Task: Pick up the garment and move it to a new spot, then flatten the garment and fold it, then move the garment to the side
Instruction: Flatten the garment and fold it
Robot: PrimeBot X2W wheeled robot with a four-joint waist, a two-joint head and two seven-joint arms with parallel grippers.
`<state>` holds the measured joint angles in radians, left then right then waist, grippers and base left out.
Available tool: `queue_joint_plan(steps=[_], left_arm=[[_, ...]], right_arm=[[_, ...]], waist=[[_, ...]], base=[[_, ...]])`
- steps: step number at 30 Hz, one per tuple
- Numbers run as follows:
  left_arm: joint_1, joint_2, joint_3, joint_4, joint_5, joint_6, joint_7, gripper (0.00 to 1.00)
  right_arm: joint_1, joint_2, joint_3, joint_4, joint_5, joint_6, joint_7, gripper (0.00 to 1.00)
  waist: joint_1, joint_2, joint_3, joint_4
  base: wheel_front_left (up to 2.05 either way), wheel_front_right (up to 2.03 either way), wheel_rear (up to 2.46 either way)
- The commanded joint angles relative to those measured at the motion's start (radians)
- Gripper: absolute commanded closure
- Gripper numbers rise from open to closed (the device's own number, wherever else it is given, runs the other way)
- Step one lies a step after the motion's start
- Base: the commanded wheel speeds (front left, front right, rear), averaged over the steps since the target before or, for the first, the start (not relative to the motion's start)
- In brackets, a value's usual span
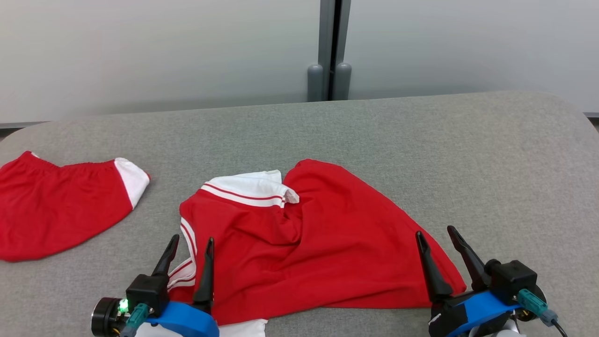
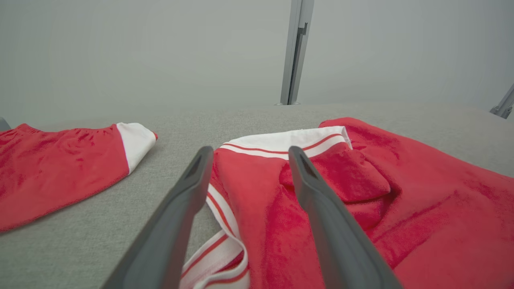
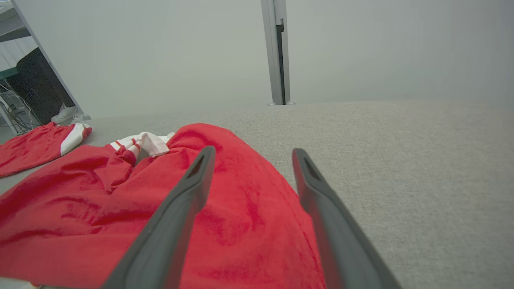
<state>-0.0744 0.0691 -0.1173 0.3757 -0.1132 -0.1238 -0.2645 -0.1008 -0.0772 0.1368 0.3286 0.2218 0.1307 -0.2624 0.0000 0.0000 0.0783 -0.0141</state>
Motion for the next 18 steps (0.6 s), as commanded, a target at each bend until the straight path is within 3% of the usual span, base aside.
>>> queue_joint_plan(steps=[1, 14, 15, 16, 17, 18], left_arm=[[-0.018, 0.011, -0.008, 0.031, 0.005, -0.002, 0.000, 0.00], [-0.147, 0.045, -0.057, 0.440, 0.007, -0.008, 0.000, 0.00], [-0.158, 0.045, -0.064, 0.471, 0.008, -0.008, 0.001, 0.30], [-0.177, 0.047, -0.073, 0.489, 0.015, -0.008, 0.001, 0.71], [-0.197, 0.051, -0.082, 0.506, 0.020, -0.008, 0.001, 1.00], [-0.218, 0.052, -0.087, 0.512, 0.019, -0.008, 0.001, 1.00]], right_arm=[[-0.003, -0.001, 0.000, 0.002, -0.001, 0.000, -0.004, 0.00], [-0.016, -0.007, 0.006, 0.012, 0.004, 0.000, -0.004, 0.00], [-0.015, -0.009, 0.006, 0.012, 0.004, 0.000, -0.004, 0.00], [-0.016, -0.009, 0.006, 0.013, 0.004, 0.000, -0.004, 0.00], [-0.018, -0.008, 0.008, 0.012, 0.004, 0.000, -0.004, 0.00], [-0.022, -0.008, 0.007, 0.012, 0.003, 0.000, -0.004, 0.00]], waist=[[0.0000, 0.0000, 0.000, -0.008], [0.0000, 0.0000, 0.019, -0.046], [0.0000, 0.0000, 0.020, -0.047], [0.0000, 0.0000, 0.022, -0.047], [0.0000, 0.0000, 0.025, -0.049], [0.0000, 0.0000, 0.028, -0.050]], base=[[0.00, 0.00, 0.00], [0.00, 0.00, 0.00], [0.00, 0.00, 0.00], [0.00, 0.00, 0.00], [0.00, 0.00, 0.00], [0.00, 0.00, 0.00]])
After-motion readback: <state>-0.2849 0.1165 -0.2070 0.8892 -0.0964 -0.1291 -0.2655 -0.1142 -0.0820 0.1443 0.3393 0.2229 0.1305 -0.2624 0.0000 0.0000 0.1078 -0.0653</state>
